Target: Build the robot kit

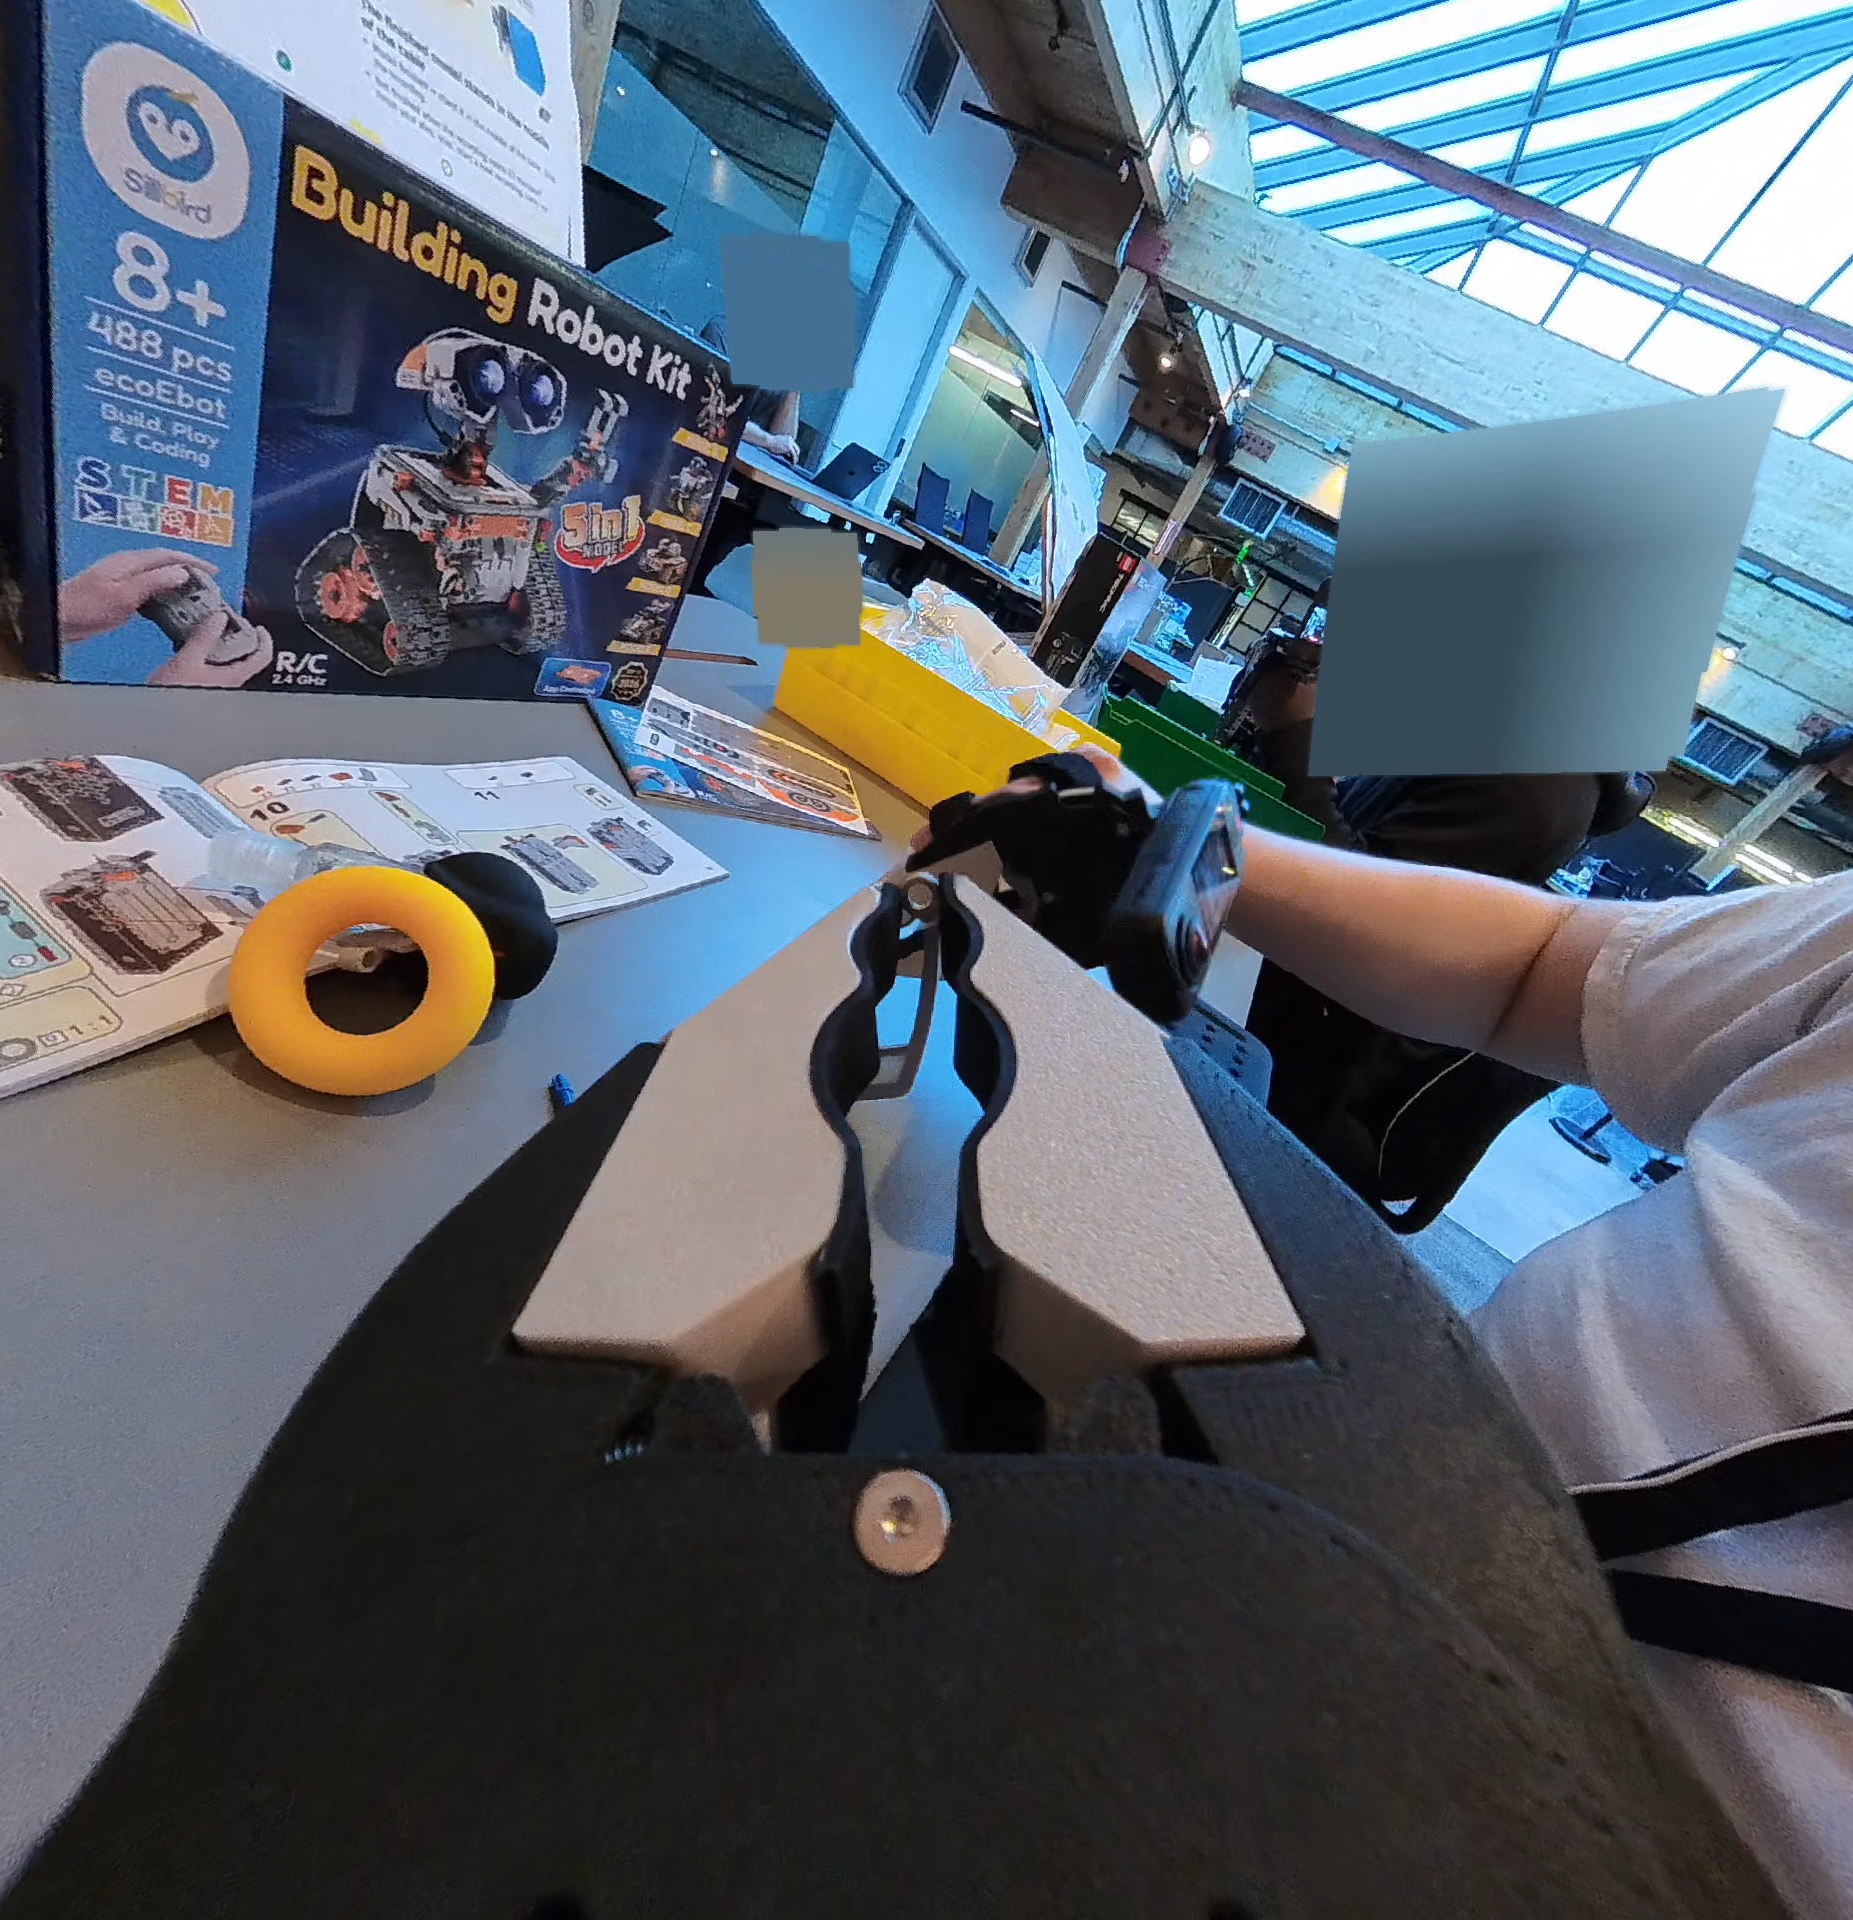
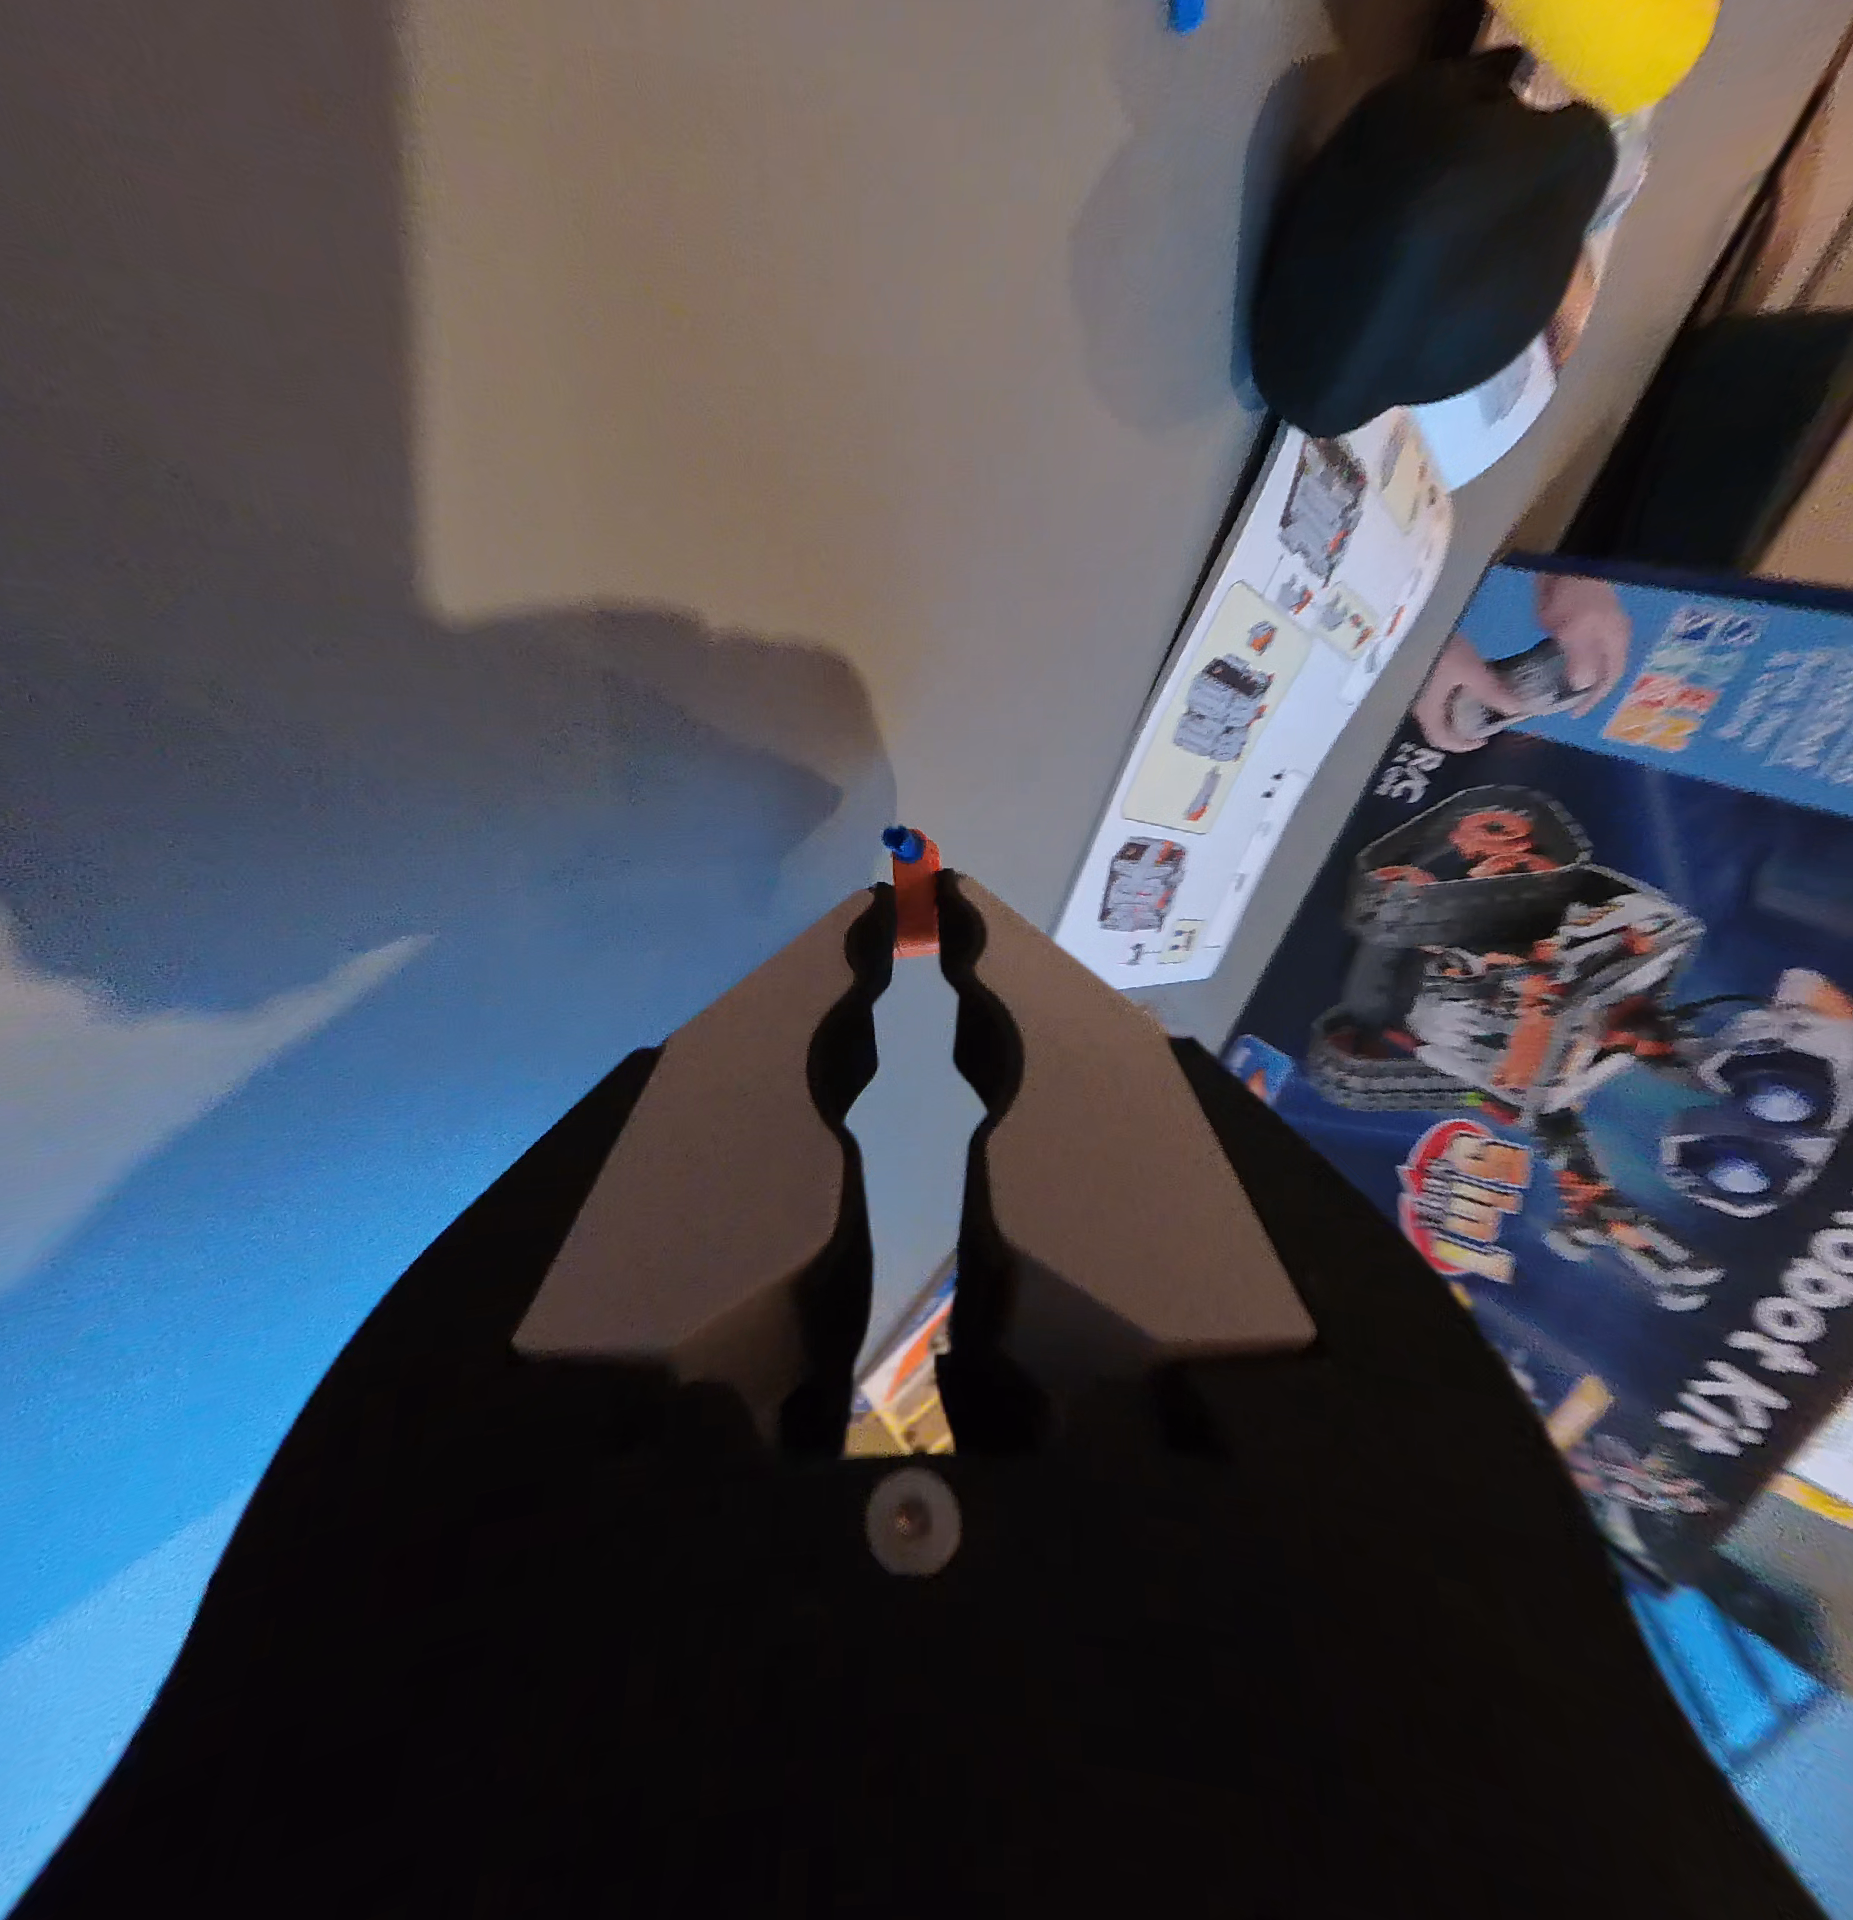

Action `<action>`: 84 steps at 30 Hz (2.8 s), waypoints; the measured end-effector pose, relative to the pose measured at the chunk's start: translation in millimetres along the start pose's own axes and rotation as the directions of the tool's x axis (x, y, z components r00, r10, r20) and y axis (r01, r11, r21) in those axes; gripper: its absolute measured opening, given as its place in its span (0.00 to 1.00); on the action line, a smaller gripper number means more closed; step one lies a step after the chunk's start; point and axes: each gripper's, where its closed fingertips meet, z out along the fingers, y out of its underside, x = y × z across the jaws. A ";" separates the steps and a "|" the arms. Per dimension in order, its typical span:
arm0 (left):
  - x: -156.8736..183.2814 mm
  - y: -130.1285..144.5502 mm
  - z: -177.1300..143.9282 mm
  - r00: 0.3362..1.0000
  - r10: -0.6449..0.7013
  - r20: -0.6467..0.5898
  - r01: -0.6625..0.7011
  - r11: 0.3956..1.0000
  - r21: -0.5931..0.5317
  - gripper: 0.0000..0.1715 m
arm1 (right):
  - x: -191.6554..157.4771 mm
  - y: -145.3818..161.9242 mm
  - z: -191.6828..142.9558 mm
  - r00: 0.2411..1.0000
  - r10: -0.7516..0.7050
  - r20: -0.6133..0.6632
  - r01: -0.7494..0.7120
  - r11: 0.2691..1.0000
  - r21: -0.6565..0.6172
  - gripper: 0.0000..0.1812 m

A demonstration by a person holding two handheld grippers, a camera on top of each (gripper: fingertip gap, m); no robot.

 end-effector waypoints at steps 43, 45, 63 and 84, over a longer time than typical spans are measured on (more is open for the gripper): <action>17.9 4.9 8.6 0.997 -0.019 -0.069 0.014 0.998 -0.068 0.03 | -7.9 4.4 1.4 0.412 0.649 0.639 -0.899 0.405 0.168 0.04; 17.4 5.1 8.5 0.997 -0.020 -0.069 0.015 0.998 -0.068 0.03 | -7.1 4.4 1.4 0.417 0.655 0.630 -0.897 0.410 0.167 0.03; 18.8 6.5 6.5 0.997 -0.029 -0.075 0.023 0.997 -0.073 0.03 | -3.9 21.2 -5.4 0.366 0.722 0.587 -0.928 0.330 0.173 0.08; 17.9 9.1 9.9 0.996 -0.034 -0.081 0.026 0.995 -0.098 0.03 | -7.1 38.0 -2.4 0.500 0.866 0.002 -0.856 0.494 0.150 0.13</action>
